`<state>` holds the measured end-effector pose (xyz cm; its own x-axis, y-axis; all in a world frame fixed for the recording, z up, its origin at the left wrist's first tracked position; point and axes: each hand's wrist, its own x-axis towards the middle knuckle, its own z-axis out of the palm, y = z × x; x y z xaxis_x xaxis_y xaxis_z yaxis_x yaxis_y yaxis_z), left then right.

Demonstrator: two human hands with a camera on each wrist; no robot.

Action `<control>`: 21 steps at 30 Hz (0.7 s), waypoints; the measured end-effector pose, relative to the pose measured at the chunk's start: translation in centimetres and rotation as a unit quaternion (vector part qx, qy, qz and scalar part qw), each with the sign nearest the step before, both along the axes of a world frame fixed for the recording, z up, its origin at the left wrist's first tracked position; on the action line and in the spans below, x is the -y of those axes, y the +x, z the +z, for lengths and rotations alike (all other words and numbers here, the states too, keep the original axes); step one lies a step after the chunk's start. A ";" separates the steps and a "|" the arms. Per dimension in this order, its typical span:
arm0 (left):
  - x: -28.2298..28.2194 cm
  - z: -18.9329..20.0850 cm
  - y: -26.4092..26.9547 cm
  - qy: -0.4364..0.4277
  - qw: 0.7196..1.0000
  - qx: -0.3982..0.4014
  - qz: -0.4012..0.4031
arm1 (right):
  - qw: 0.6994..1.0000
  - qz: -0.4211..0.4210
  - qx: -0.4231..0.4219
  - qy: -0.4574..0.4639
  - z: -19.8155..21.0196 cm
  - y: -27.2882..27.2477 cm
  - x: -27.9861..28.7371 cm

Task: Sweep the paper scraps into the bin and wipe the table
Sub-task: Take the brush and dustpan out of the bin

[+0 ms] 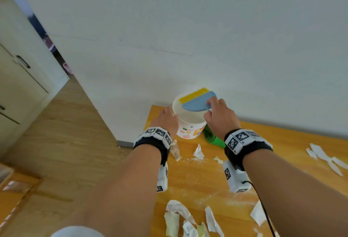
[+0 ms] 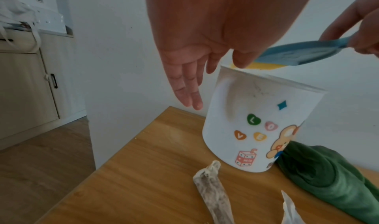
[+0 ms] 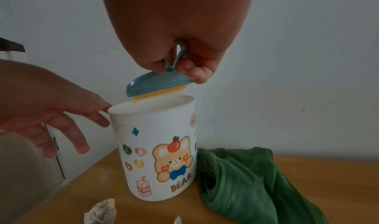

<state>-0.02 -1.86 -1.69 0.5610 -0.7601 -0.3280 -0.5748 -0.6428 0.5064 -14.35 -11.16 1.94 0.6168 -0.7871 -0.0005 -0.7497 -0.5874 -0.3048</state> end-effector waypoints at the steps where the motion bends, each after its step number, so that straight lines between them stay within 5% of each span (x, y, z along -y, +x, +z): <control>1: -0.3 0.2 0.0 0.011 1.000 0.010 -0.009 | 1.000 -0.002 0.000 0.005 0.3 -0.1 0.0; 13: -6.6 0.8 2.0 0.100 0.993 0.060 0.010 | 0.997 0.069 0.038 0.010 4.1 1.8 -3.6; 21: -10.3 -1.7 2.9 0.126 0.990 0.058 0.022 | 0.981 0.188 -0.022 0.031 1.9 5.0 -6.6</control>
